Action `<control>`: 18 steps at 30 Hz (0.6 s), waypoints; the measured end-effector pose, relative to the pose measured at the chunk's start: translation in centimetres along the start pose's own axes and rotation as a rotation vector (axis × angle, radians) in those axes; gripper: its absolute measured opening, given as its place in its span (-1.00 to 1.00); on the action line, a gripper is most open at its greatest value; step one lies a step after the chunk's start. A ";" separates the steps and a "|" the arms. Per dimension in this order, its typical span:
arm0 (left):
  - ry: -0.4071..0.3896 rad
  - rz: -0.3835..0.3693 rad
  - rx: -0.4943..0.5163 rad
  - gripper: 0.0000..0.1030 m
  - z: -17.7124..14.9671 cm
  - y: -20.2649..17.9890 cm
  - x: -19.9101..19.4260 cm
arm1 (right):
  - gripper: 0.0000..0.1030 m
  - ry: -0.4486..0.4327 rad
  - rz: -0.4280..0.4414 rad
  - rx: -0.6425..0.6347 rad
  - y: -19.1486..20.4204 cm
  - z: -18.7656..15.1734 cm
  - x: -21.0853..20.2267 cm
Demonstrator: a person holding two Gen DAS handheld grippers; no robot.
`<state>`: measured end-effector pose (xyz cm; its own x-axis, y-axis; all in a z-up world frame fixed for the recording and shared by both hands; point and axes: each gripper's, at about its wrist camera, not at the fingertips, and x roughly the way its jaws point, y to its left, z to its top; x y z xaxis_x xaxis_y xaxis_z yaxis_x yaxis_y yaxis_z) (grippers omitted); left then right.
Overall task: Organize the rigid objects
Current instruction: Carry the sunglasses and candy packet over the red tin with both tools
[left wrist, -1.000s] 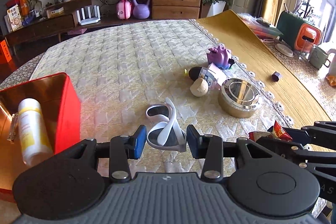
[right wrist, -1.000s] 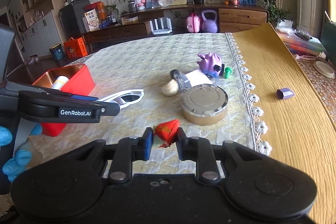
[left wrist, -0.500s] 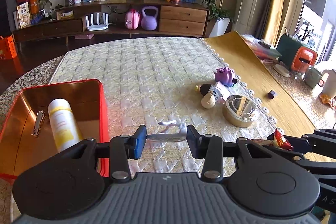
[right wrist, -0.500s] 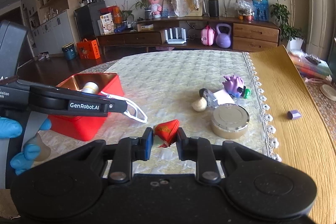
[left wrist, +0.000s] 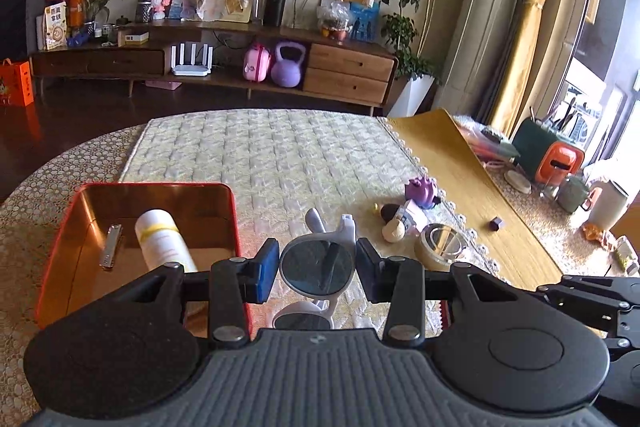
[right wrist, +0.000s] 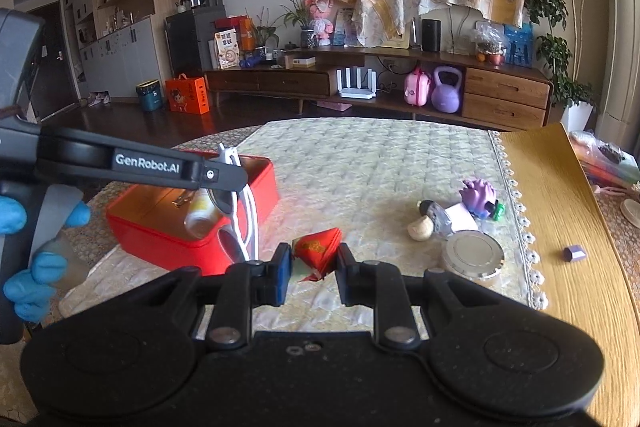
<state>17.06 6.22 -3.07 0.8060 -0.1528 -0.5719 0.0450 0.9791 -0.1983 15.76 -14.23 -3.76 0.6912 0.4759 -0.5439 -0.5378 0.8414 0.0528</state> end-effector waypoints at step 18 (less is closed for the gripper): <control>-0.096 0.116 -0.042 -0.21 3.4 7.5 -4.3 | -0.55 0.018 0.102 -0.092 5.9 4.5 5.4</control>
<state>15.96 14.67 0.64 0.8573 -0.0238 -0.5142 -0.0746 0.9827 -0.1697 18.52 -5.59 -2.61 0.6223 0.5520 -0.5550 -0.6471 0.7617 0.0319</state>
